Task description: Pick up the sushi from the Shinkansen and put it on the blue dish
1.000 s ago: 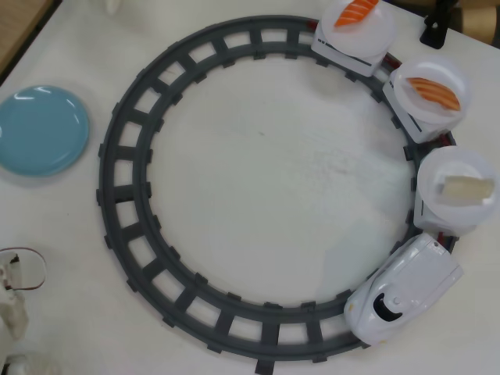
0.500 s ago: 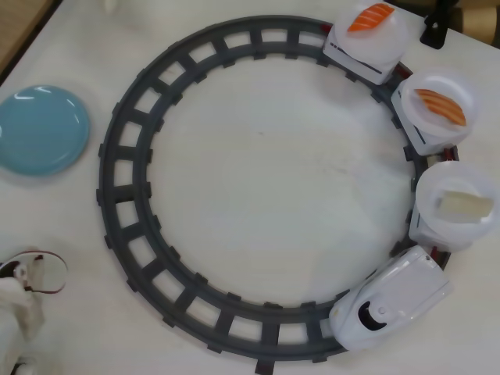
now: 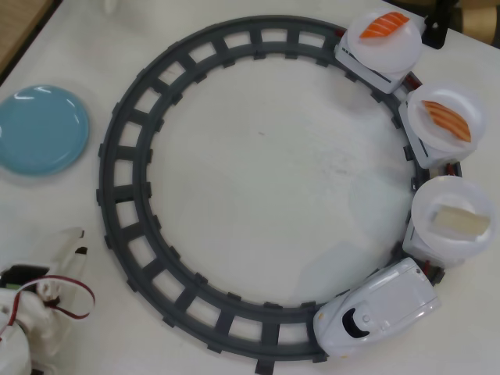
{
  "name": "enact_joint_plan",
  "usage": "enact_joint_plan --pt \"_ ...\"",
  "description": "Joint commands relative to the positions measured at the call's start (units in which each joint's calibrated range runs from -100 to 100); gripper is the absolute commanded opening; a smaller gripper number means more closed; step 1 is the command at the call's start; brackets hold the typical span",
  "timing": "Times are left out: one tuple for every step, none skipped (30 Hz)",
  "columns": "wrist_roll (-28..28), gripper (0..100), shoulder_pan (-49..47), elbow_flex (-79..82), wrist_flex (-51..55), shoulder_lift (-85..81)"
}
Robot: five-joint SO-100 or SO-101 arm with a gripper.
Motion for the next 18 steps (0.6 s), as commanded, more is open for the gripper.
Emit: enact_joint_plan --pt "0.5 12 2.9 -6.9 2.7 0.8" --pt "0.4 12 2.9 -8.7 3.7 1.6" --pt "0.2 12 3.1 -11.1 4.6 3.0" --pt "-0.1 12 3.3 -13.9 5.2 4.9" --pt "-0.2 12 3.4 -16.8 5.3 7.4" --pt "-0.2 12 3.4 -19.6 5.3 10.3" --pt "-0.2 12 3.4 -22.8 5.3 13.7" --pt "-0.2 12 3.4 -25.7 5.3 17.2" --pt "-0.2 12 3.4 -28.8 5.3 21.0" --pt "-0.3 12 3.4 -31.6 5.3 24.5" --pt "-0.3 12 3.4 -34.4 5.3 27.9" --pt "-0.3 12 3.4 -37.0 5.4 30.5" --pt "-0.4 12 3.4 -39.4 5.7 33.2" --pt "-0.8 12 3.5 -42.2 6.5 35.7" --pt "-1.4 12 3.5 -44.9 7.9 38.1" --pt "-2.0 12 3.5 -47.6 9.5 40.0" --pt "-2.4 12 3.5 -50.3 11.1 41.6" --pt "-2.7 12 3.5 -52.9 13.0 43.1"
